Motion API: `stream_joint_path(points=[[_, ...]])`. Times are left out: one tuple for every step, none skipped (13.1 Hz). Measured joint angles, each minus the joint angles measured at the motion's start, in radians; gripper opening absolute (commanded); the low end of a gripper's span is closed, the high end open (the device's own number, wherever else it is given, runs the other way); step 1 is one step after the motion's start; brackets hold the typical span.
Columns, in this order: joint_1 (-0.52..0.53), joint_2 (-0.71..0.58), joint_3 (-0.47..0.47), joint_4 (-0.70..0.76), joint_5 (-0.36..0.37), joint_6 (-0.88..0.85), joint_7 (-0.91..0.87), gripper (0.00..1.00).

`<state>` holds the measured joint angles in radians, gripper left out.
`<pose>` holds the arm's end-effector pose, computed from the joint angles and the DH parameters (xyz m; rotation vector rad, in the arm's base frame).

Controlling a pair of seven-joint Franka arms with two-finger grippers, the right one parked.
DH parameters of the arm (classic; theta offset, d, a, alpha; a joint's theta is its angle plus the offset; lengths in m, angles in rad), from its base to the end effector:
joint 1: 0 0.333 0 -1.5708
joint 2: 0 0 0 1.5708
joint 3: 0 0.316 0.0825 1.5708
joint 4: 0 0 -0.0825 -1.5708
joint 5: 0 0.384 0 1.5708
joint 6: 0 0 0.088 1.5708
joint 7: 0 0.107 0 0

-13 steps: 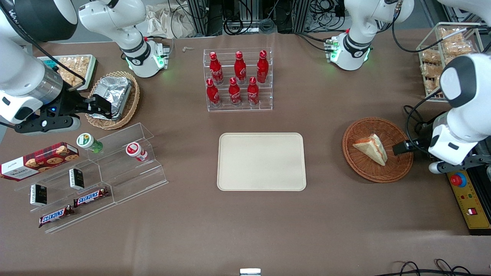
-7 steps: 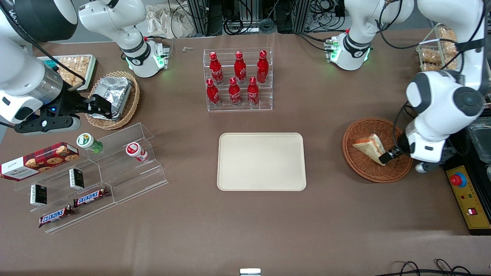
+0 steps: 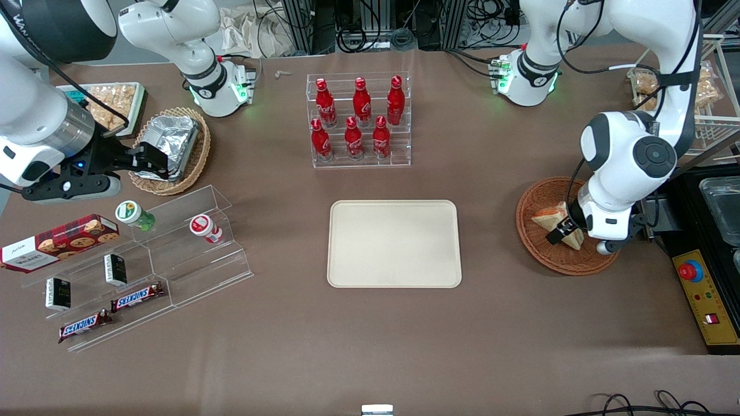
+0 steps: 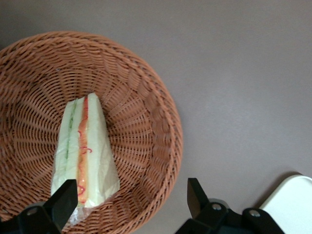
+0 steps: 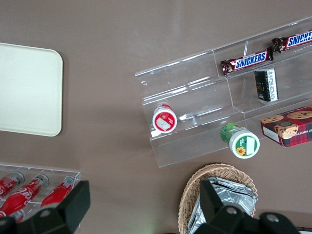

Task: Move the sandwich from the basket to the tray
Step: 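Lower the left gripper and close it on the sandwich's wrapped edge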

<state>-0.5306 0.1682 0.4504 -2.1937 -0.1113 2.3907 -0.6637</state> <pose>0.5522 -0.0475 0.3204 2.9525 1.0045 0.0670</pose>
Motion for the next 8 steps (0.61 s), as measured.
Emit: stream_joint_path(points=[[0.002, 0.000, 0.002, -0.008, 0.000, 0.001, 0.000, 1.00], [0.004, 0.000, 0.002, -0.016, 0.000, 0.003, 0.000, 1.00], [0.005, 0.000, 0.003, -0.024, 0.000, 0.005, 0.000, 1.00], [0.005, 0.000, 0.003, -0.033, 0.001, 0.009, 0.001, 1.00], [0.006, 0.001, 0.003, -0.042, 0.001, 0.013, 0.005, 1.00], [0.009, 0.001, 0.004, -0.050, 0.001, 0.020, 0.013, 1.00], [0.020, 0.002, 0.004, -0.058, 0.001, 0.030, 0.027, 1.00], [0.038, 0.004, 0.005, -0.069, 0.001, 0.048, 0.054, 1.00]])
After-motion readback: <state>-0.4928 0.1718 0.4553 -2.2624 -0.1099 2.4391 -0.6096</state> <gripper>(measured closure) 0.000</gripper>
